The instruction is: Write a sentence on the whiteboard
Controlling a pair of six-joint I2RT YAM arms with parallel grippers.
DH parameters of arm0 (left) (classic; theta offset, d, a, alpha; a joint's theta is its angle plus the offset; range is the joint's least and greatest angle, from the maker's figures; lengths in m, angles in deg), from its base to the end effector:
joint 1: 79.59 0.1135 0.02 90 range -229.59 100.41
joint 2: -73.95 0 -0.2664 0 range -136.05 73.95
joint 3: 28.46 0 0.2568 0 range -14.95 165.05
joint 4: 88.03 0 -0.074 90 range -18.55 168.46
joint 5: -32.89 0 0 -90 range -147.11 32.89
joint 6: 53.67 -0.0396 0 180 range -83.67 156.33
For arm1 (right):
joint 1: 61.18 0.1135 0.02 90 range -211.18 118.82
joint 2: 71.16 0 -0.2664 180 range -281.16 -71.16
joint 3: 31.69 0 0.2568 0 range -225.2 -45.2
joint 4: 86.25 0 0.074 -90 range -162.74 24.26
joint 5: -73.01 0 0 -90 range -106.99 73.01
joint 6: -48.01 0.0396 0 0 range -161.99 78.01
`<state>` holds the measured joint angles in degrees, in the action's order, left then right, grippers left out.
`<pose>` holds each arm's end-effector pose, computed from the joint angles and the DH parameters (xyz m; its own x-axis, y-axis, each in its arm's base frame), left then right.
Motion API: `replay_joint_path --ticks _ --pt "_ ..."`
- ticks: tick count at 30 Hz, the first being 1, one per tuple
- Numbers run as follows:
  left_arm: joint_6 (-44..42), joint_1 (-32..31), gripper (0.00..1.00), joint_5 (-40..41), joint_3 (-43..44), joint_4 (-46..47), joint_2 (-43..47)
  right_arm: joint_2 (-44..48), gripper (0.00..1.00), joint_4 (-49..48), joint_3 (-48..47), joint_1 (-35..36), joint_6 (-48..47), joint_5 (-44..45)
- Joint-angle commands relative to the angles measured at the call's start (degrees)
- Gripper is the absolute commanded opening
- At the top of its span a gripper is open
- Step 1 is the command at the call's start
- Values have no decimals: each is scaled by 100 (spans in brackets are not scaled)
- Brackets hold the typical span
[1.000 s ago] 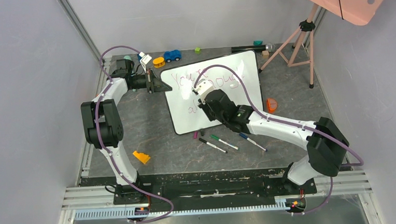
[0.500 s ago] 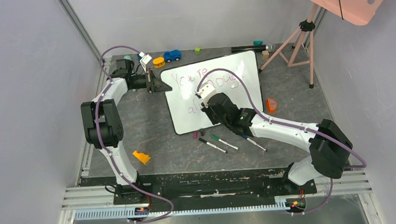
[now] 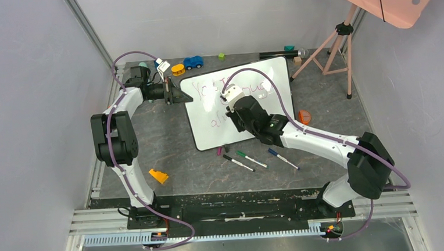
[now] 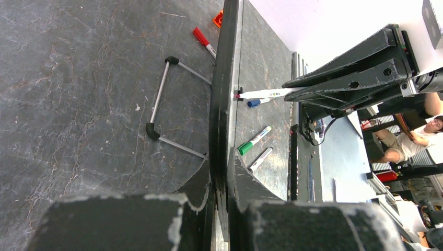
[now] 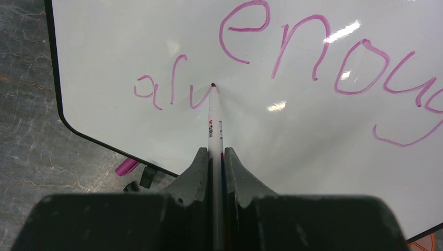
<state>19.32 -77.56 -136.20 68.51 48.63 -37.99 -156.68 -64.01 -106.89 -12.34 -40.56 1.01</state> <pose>0.4116 -0.0243 0.2249 -0.6643 0.0319 -0.7468 0.7353 0.2072 -0.6453 0.2369 0.2524 0.2730 -0.3677 -0.3845 -0.8467 -0.5356 0.8319 -0.1452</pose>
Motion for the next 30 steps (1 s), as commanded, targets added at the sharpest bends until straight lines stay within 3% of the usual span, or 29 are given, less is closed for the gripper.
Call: replay_joint_path --ticks 1,13,30 --pt "-1063 -299 2 1431 -277 -30 -192 -97 0 27 -149 -68 -49 103" --pt "-1062 -299 2 1431 -278 -30 -188 291 0 48 452 -65 73 4" --pt "-1057 -296 2 1427 -278 -35 -195 -132 0 148 -322 -310 -95 97"
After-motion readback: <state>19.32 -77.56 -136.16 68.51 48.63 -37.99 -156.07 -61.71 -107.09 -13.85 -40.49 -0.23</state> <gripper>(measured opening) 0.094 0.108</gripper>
